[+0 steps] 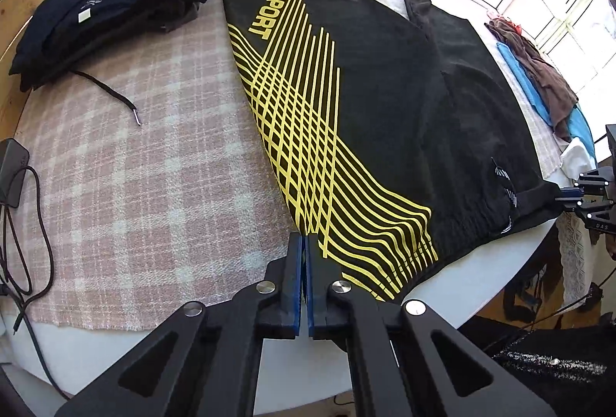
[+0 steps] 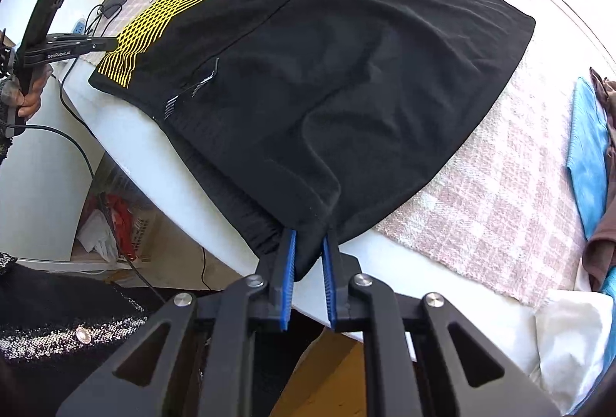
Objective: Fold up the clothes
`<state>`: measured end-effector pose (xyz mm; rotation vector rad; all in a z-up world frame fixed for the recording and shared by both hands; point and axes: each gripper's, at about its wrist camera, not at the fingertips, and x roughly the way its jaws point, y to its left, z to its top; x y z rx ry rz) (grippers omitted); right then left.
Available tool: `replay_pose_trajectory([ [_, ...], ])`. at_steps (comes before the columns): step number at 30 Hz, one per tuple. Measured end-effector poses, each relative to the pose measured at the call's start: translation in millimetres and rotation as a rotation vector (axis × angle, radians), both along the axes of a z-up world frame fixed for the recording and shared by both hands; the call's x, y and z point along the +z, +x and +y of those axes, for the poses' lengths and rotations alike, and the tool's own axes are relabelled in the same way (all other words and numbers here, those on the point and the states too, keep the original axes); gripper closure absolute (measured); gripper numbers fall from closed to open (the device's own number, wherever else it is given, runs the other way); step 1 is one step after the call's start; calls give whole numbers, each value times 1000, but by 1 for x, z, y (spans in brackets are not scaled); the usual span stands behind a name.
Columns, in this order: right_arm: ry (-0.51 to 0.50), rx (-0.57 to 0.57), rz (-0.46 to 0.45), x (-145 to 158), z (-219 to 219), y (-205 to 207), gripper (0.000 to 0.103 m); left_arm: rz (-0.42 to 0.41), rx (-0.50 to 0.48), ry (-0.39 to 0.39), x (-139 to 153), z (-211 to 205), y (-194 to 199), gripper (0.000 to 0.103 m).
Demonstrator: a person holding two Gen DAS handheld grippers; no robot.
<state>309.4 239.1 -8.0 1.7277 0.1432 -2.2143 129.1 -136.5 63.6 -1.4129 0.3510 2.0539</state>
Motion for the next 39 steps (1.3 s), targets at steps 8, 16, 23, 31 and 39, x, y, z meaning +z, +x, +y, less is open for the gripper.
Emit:
replay_pose_trajectory([
  [8, 9, 29, -43, -15, -13, -3, 90, 93, 13, -176, -16, -2, 4, 98],
  [16, -159, -13, -48, 12, 3, -6, 82, -8, -143, -80, -28, 26, 41, 91],
  [23, -461, -153, 40, 77, 87, -30, 70, 60, -131, 1, 11, 43, 68, 94],
  [31, -317, -311, 128, 74, 170, -127, 67, 0, -365, 216, 40, 172, 142, 69],
  [39, -338, -466, 81, 14, 249, -260, 66, -36, -337, 118, 15, 251, 188, 64],
])
